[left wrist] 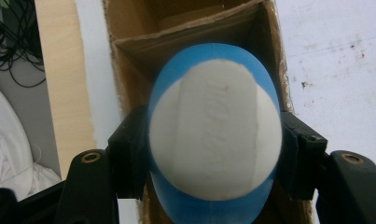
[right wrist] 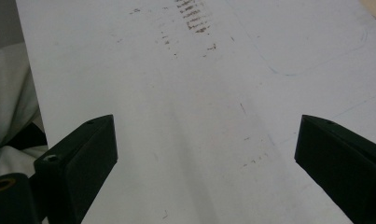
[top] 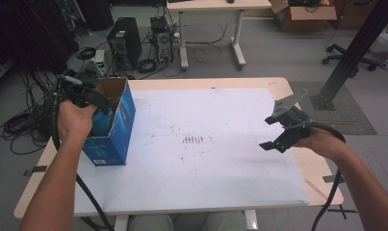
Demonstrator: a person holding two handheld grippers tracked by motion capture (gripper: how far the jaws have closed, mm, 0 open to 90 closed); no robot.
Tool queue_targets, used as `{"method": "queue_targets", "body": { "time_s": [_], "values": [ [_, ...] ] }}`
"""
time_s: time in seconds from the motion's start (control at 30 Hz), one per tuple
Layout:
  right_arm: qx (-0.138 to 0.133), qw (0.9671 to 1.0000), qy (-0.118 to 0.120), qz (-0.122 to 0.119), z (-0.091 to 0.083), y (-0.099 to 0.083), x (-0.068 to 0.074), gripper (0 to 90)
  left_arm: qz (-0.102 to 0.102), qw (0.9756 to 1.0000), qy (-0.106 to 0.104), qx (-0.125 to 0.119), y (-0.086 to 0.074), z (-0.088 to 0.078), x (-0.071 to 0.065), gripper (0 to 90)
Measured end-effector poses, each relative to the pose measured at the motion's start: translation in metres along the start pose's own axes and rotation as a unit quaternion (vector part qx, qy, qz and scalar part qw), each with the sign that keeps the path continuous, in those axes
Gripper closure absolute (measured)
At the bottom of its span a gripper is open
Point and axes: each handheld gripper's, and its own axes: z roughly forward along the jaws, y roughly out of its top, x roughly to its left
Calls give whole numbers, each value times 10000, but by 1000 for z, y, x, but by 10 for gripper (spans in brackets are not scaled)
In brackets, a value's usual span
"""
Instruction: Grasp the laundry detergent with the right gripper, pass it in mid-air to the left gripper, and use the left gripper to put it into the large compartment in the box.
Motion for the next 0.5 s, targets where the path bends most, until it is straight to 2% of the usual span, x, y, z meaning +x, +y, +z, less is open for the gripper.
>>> {"method": "queue_targets", "body": {
  "time_s": [0.17, 0.5],
  "values": [
    [9, 10000, 8, 3, 1, 0, 0, 53, 63, 10000, 1, 72, 0, 8, -3, 381],
    [54, 10000, 32, 48, 3, -4, 0, 53, 35, 9998, -42, 190, -3, 21, -3, 381]
  ]
}}
